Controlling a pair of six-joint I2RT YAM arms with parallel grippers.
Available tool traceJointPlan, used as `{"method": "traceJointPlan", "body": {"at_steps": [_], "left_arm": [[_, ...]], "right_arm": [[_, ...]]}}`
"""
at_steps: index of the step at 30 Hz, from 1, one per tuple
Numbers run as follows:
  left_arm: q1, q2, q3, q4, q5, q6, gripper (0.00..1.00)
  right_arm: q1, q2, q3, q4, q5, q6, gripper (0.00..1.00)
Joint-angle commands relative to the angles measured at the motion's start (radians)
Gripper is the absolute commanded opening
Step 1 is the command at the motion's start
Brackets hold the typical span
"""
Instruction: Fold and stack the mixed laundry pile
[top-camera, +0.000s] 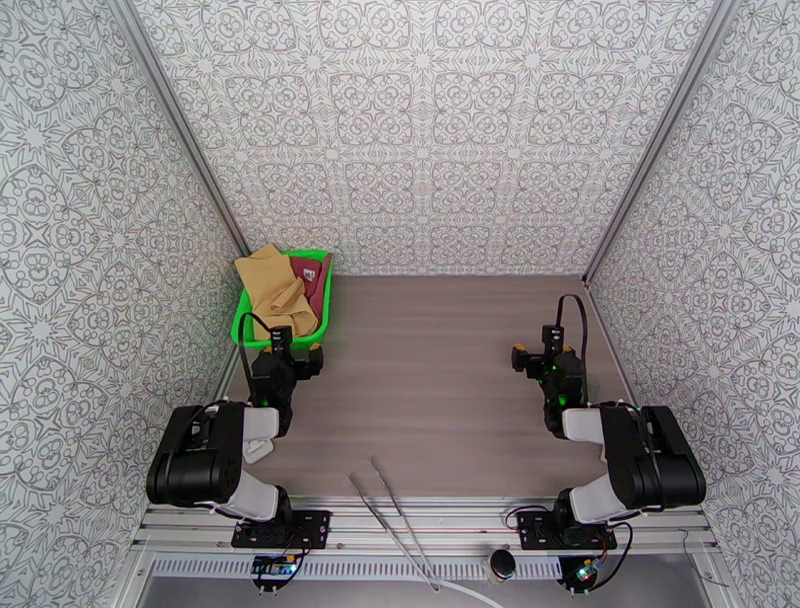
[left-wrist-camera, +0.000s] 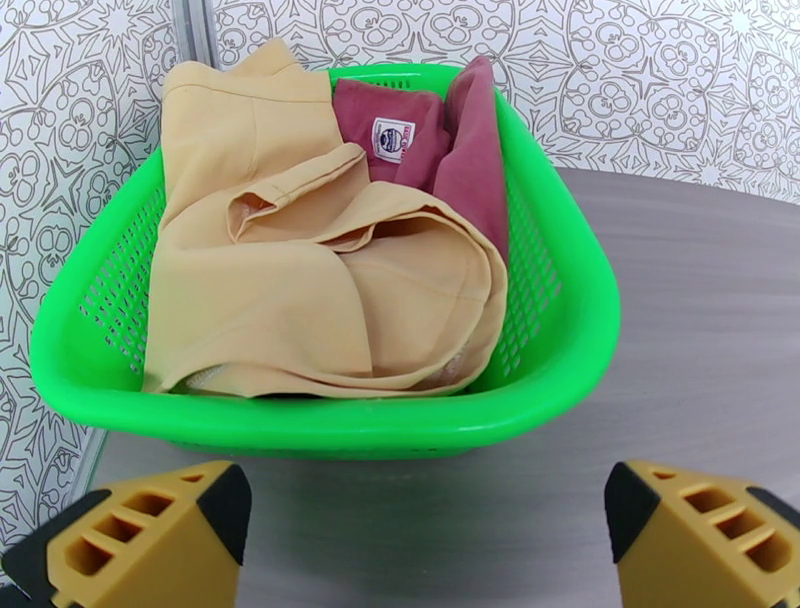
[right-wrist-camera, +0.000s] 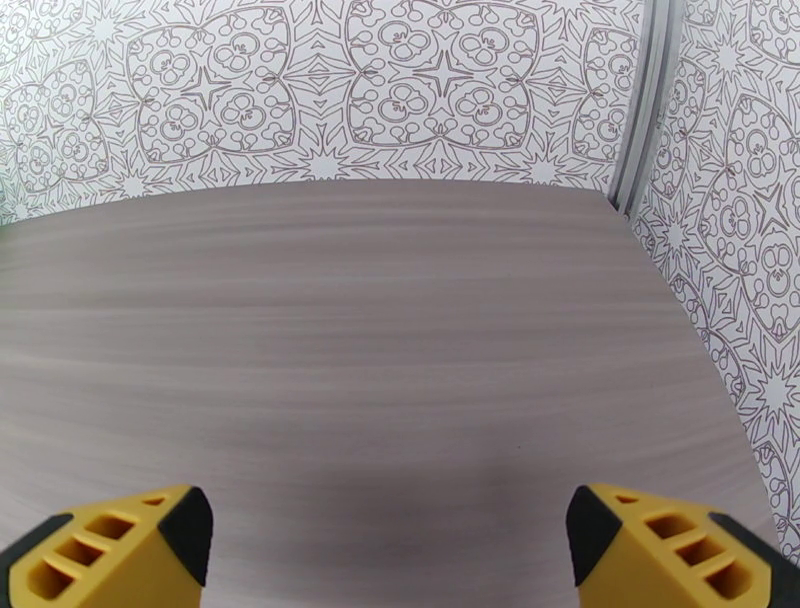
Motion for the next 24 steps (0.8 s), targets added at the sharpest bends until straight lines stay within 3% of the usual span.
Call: {"method": "traceJointPlan", "body": {"at_steps": [1,3,6,8,10,13,16,20,24], "left_arm": [[0.007,0.010,0.015,-0.017,0.021,-0.011,1.00],[0.004,0.008,0.015,-0.015,0.011,-0.011,1.00],[-0.037,-0.052,0.014,-0.061,-0.150,-0.016,0.99],[-0.093,-0.158,0.036,-0.183,-0.280,0.010,0.99],[-0.138,-0.277,0.123,-0.412,-0.396,-0.023,0.99],[-0.134,-0.362,0.347,-0.883,-0.395,-0.178,0.99],[-0.127,-0.352,0.559,-1.212,-0.343,-0.293,0.99],[-0.119,-0.308,0.790,-1.539,-0.310,-0.436,0.99],[-0.025,-0.225,0.943,-1.733,-0.152,-0.508,0.99]], "right_arm": [[0.008,-0.001,0.008,0.004,0.016,-0.006,0.99],[0.008,-0.002,0.008,0.007,0.016,-0.006,0.99],[0.009,-0.087,0.016,-0.069,0.024,-0.004,0.99],[0.009,-0.227,0.091,-0.353,0.063,0.036,0.99],[0.009,-0.316,0.228,-0.673,0.107,0.079,0.99],[0.009,-0.352,0.425,-1.040,0.092,0.132,0.99],[0.010,-0.328,0.586,-1.295,-0.001,0.171,0.99],[0.012,-0.274,0.741,-1.519,-0.091,0.220,0.99],[0.018,-0.235,0.803,-1.599,-0.174,0.229,0.99]]}}
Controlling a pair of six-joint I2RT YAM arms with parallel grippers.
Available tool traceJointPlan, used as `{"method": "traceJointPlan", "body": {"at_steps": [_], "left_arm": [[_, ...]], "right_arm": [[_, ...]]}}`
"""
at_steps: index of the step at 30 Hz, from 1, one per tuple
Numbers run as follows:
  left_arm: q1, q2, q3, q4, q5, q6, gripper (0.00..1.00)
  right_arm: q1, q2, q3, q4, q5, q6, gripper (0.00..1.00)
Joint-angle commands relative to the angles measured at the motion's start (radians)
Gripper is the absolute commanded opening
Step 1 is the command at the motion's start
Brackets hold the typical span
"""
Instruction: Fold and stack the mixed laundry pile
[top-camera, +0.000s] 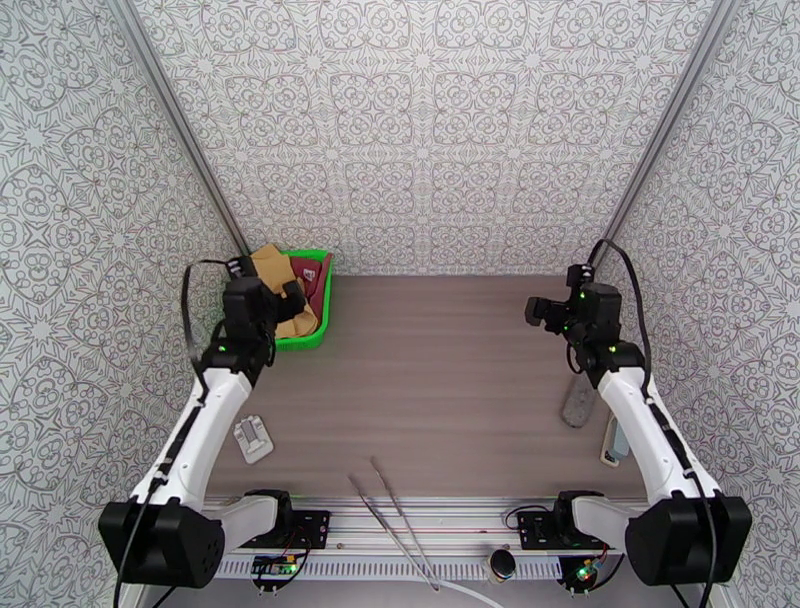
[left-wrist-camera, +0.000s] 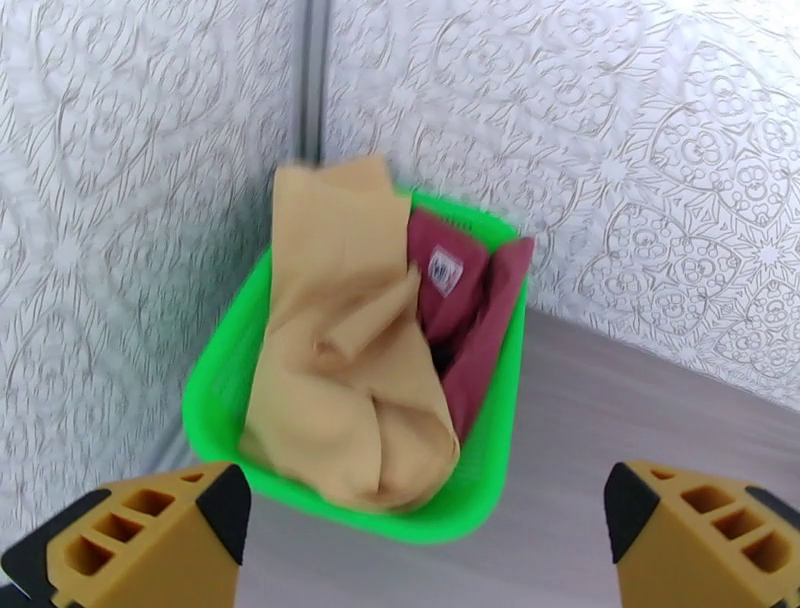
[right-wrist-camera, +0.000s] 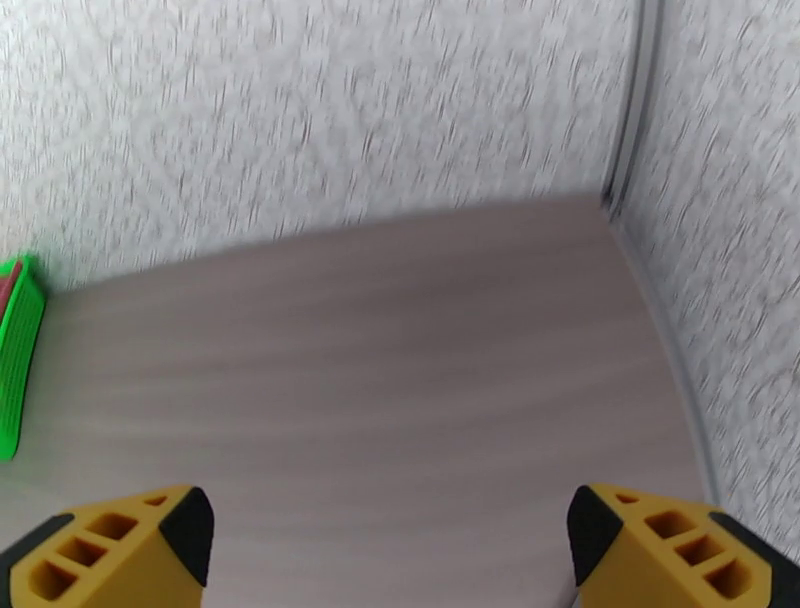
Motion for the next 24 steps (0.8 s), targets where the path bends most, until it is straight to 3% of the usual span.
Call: {"method": "traceJointPlan", "body": {"at_steps": [1,6,9,12,17,24], "left_arm": [[0.108,0.097,0.099,-0.372,0.162,-0.118,0.99],[0.348,0.208,0.125,-0.370,0.342,-0.103,0.86],[0.420,0.266,0.151,-0.359,0.390,-0.069,0.84],[0.414,0.348,0.211,-0.333,0.461,-0.011,0.80],[0.380,0.491,0.331,-0.314,0.476,0.031,0.76],[0.328,0.737,0.540,-0.390,0.389,0.106,0.79]], "right_arm": [[0.016,0.038,0.044,-0.236,-0.103,0.038,0.99],[0.036,0.041,0.048,-0.246,-0.135,0.025,0.97],[0.045,0.037,0.026,-0.227,-0.155,0.016,0.96],[0.049,0.059,0.022,-0.215,-0.168,0.010,0.94],[0.058,0.101,0.051,-0.229,-0.183,0.006,0.90],[0.069,0.082,0.064,-0.244,-0.167,0.012,0.89]]}}
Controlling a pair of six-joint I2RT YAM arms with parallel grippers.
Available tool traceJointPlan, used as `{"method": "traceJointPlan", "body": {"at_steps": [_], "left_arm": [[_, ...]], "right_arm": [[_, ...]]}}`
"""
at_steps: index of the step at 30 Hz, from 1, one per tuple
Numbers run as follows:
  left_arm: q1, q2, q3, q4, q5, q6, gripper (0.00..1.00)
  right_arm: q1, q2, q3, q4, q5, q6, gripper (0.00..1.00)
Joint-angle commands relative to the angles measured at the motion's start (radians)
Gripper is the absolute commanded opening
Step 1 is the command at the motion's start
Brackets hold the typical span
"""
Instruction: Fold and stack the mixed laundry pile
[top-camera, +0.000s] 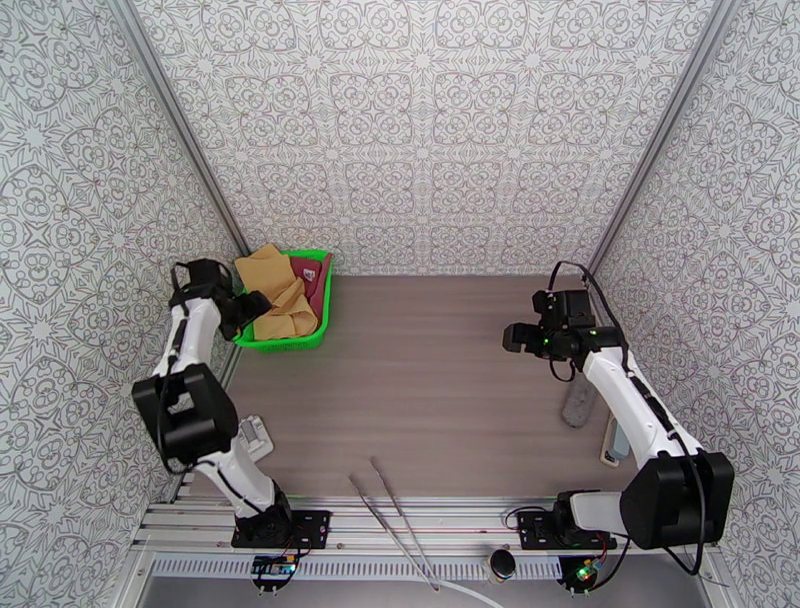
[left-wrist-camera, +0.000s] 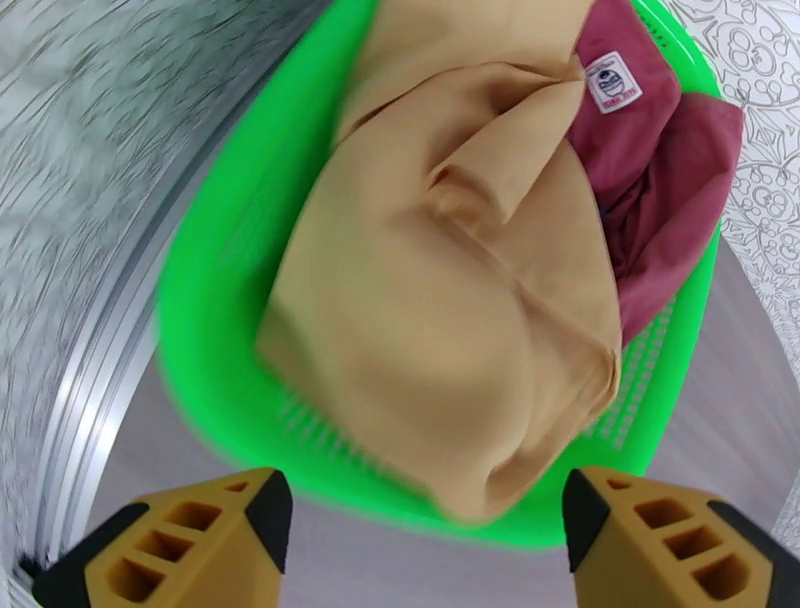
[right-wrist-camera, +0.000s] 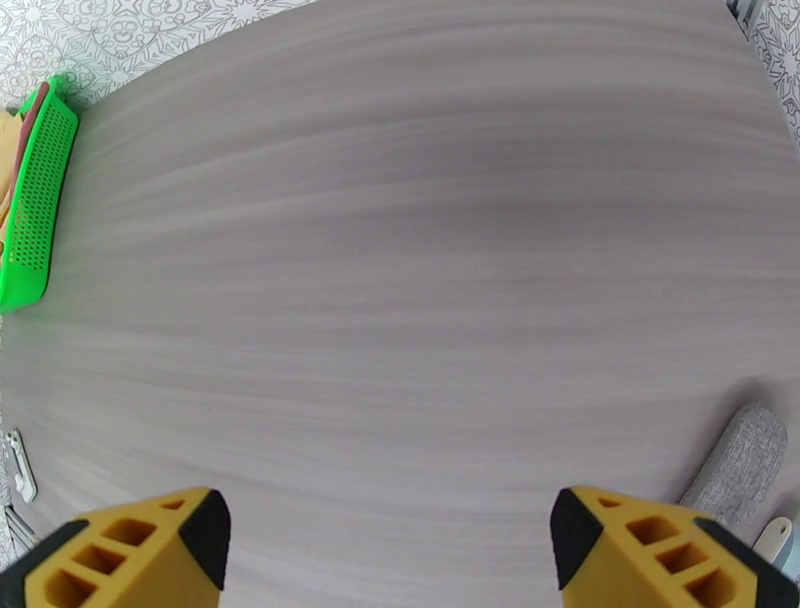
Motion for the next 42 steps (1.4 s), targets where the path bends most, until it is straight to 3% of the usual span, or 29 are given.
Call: {"method": "traceJointPlan", "body": {"at_steps": [1,8,13,24,33,34,36,37,40,42], "left_arm": [[-0.022,0.110,0.098,-0.074,-0.043,0.065,0.80],[-0.049,0.223,0.148,-0.078,-0.074,0.089,0.80],[-0.057,0.241,0.149,-0.066,-0.077,0.097,0.70],[-0.058,0.269,0.210,-0.101,-0.068,0.098,0.00],[-0.067,0.198,0.267,-0.153,-0.062,0.107,0.00],[-0.068,0.202,0.275,-0.169,-0.069,0.110,0.07],[-0.068,0.225,0.292,-0.206,-0.080,0.113,0.54],[-0.069,0.238,0.292,-0.217,-0.087,0.116,0.65],[-0.073,0.280,0.285,-0.233,-0.097,0.118,0.87],[-0.075,0.303,0.281,-0.235,-0.103,0.121,0.92]], "right_arm": [[0.008,-0.021,0.040,-0.024,-0.005,0.001,0.89],[0.015,-0.032,0.056,-0.049,0.014,0.007,0.89],[0.020,-0.035,0.064,-0.055,0.014,0.013,0.89],[0.026,-0.089,0.081,-0.094,0.024,0.013,0.89],[0.026,-0.163,0.090,-0.110,0.018,0.023,0.89],[0.026,-0.169,0.090,-0.111,0.016,0.023,0.90],[0.026,-0.170,0.094,-0.113,0.016,0.021,0.91],[0.026,-0.169,0.094,-0.114,0.016,0.022,0.91],[0.026,-0.163,0.095,-0.116,0.015,0.021,0.91],[0.026,-0.158,0.093,-0.117,0.013,0.020,0.91]]}}
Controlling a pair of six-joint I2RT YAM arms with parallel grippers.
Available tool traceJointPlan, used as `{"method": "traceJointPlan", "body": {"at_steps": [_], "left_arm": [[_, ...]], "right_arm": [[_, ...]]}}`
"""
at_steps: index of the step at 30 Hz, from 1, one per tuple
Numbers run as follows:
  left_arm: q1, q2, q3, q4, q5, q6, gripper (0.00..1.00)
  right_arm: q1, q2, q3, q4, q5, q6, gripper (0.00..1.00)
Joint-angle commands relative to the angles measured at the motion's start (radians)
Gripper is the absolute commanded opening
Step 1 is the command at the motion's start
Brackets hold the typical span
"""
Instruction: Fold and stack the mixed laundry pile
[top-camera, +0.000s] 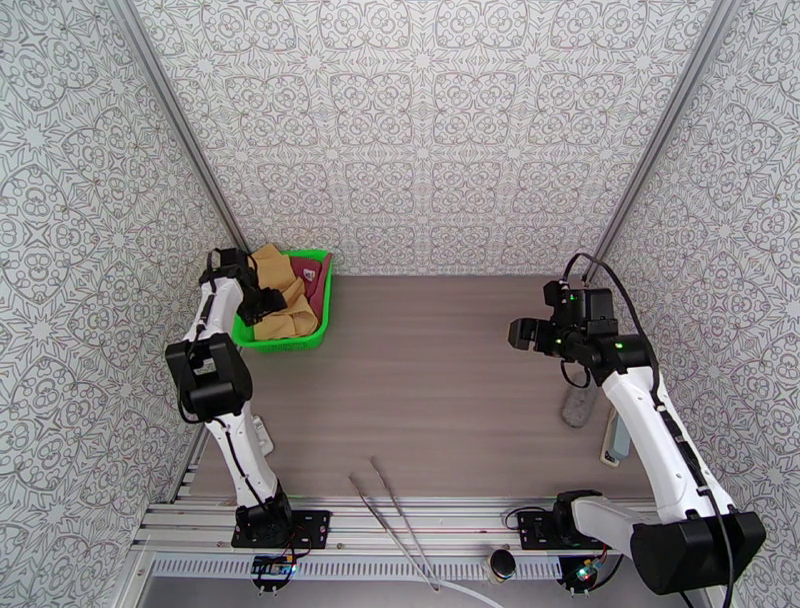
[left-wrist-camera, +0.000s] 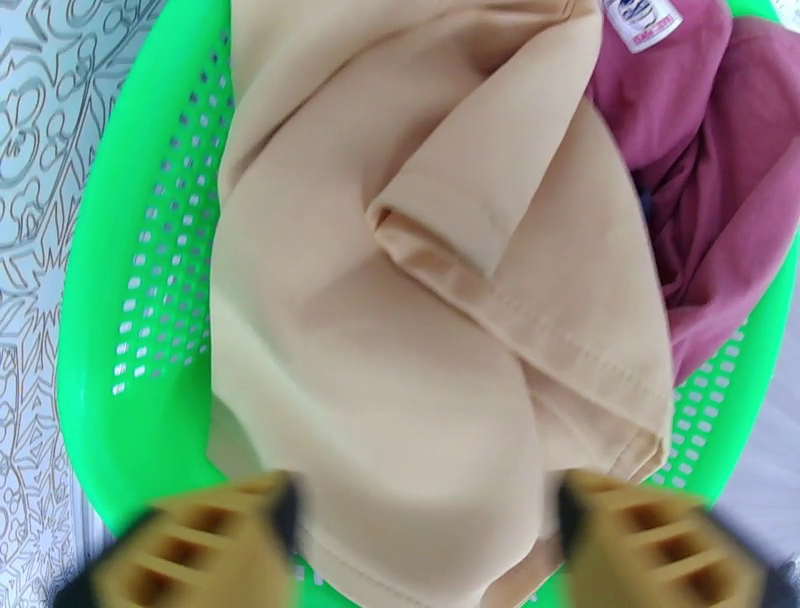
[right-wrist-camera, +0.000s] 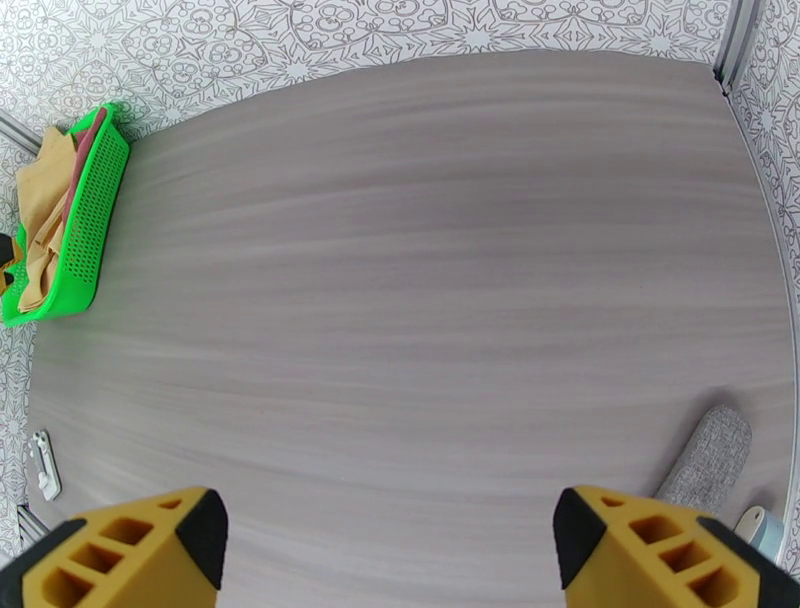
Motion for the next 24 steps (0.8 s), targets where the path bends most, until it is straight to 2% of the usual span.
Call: {"method": "traceJointPlan", "body": {"at_steps": [1,5,6,7,8,9,12,18,24], "left_arm": [[-0.009,0.066,0.017,-0.051,-0.032,0.017,0.92],[-0.009,0.119,0.033,-0.061,-0.048,0.014,0.91],[-0.008,0.132,0.039,-0.067,-0.044,0.015,0.86],[-0.006,0.141,0.046,-0.069,-0.035,0.016,0.74],[-0.005,0.146,0.050,-0.069,-0.025,0.016,0.58],[-0.003,0.147,0.051,-0.067,-0.023,0.013,0.37],[-0.002,0.127,0.052,-0.058,-0.023,0.011,0.01],[-0.003,0.020,0.092,-0.064,-0.026,0.012,0.00],[-0.005,-0.106,0.209,-0.108,-0.031,0.008,0.00]], "right_arm": [[0.007,0.004,0.027,-0.020,0.004,0.009,0.91],[0.007,0.006,0.026,-0.021,0.010,0.009,0.92],[0.007,0.006,0.026,-0.023,0.010,0.009,0.92],[0.008,0.006,0.027,-0.023,0.010,0.010,0.92],[0.007,0.006,0.028,-0.023,0.010,0.012,0.92],[0.007,0.006,0.029,-0.023,0.010,0.012,0.92],[0.008,0.004,0.033,-0.026,0.009,0.017,0.92],[0.008,-0.003,0.038,-0.027,0.003,0.025,0.92],[0.007,-0.007,0.031,-0.016,-0.009,0.033,0.92]]}}
